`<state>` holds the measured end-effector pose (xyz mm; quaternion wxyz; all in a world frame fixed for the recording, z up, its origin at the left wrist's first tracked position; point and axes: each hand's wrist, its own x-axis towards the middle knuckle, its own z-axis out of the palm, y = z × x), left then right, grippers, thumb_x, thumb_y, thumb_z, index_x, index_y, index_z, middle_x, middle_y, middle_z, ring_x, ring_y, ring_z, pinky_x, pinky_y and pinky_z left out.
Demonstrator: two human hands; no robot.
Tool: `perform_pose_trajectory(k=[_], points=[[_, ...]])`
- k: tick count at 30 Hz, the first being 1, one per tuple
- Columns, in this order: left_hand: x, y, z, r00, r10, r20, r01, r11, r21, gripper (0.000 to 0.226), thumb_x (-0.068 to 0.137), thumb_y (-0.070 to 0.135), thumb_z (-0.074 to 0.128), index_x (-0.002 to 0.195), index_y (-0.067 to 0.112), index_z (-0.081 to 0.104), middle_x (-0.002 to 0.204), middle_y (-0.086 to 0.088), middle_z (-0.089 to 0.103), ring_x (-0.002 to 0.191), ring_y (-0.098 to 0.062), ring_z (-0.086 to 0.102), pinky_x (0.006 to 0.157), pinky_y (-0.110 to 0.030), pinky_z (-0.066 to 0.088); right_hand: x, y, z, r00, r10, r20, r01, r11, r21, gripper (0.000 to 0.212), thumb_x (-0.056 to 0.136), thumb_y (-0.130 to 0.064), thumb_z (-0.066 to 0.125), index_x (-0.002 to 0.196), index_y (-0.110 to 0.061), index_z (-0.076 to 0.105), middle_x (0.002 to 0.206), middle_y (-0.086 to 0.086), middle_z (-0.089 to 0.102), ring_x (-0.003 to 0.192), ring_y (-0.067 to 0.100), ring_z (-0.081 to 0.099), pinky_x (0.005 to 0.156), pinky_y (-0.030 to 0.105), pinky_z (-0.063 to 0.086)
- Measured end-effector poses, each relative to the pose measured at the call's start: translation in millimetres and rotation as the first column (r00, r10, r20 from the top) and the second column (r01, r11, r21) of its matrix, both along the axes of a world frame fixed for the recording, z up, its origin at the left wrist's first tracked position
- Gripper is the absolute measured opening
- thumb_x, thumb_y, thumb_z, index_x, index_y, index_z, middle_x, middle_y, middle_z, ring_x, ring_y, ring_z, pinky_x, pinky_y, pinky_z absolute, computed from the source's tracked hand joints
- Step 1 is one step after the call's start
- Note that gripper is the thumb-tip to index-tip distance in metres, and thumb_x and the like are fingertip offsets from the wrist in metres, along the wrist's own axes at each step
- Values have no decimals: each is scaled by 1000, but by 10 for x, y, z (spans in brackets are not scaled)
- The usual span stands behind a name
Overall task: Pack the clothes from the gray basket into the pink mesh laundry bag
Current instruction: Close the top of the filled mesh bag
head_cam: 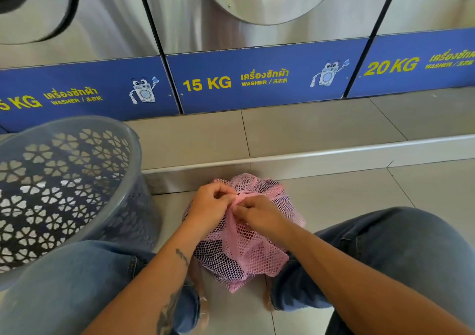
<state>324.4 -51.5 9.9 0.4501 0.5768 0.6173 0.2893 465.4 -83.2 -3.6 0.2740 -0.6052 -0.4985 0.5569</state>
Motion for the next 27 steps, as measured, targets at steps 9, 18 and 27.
perform_pose_trajectory(k=[9,18,27], points=[[-2,19,-18,996,45,77,-39,996,-78,11,87,5,70,89,14,76,88,1,74,81,-9,67,69,-15,49,-120,-78,-41,1000,-21,4,21,999,24,16,91,-26,65,77,-18,64,62,-8,59,53,5,51,54,22,40],[-10,80,29,976,204,-74,-202,979,39,10,88,12,69,87,19,75,85,8,72,80,-3,64,62,-15,42,168,68,212,861,394,322,-402,915,-43,23,93,-22,60,71,-14,61,70,2,57,62,14,50,63,30,45],[-2,239,124,960,280,30,-282,951,124,16,94,10,59,82,20,63,87,4,71,82,-13,66,71,-27,54,646,204,658,782,243,574,-406,897,173,18,97,-27,55,79,-23,57,77,-6,57,66,11,53,62,27,43]])
